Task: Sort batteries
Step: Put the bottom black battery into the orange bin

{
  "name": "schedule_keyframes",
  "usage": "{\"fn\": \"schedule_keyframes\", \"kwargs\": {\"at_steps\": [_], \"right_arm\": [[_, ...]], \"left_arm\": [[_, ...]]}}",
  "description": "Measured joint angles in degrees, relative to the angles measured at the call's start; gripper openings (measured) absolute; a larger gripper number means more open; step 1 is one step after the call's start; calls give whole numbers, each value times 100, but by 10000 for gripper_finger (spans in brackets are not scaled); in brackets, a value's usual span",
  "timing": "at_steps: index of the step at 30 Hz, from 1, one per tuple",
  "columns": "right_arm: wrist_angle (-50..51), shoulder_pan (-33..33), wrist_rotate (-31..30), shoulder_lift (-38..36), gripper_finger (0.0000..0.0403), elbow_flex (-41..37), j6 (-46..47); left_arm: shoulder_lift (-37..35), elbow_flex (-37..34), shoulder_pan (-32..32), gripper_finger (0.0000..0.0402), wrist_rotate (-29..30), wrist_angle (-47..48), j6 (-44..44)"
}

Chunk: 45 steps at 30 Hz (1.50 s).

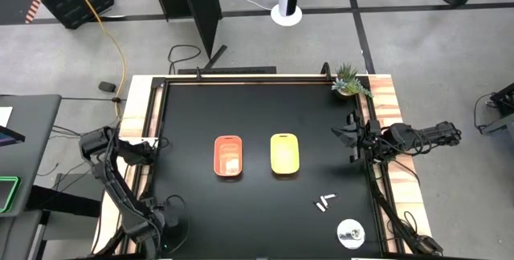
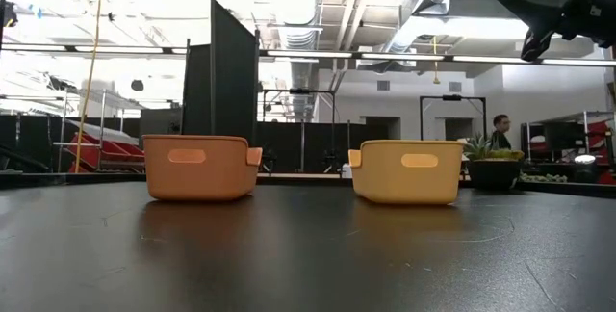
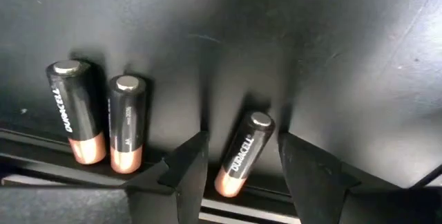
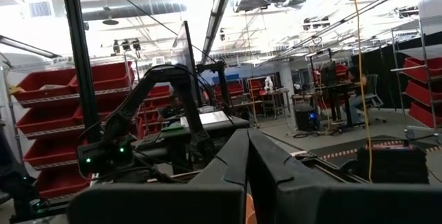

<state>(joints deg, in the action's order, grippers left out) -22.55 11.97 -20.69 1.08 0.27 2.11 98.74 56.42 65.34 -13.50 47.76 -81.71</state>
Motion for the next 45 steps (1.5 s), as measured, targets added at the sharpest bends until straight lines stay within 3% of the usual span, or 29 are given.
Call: {"fn": "schedule_keyframes", "kwargs": {"at_steps": [10, 22, 45], "right_arm": [[31, 0, 0, 0, 29, 0, 4], [111, 0, 0, -2, 29, 2, 7], [109, 0, 0, -2, 29, 2, 139]], "left_arm": [[96, 15, -2, 164, -11, -47, -47], [107, 7, -2, 50, 19, -67, -66], [140, 350, -81, 42, 132, -124, -203]]}}
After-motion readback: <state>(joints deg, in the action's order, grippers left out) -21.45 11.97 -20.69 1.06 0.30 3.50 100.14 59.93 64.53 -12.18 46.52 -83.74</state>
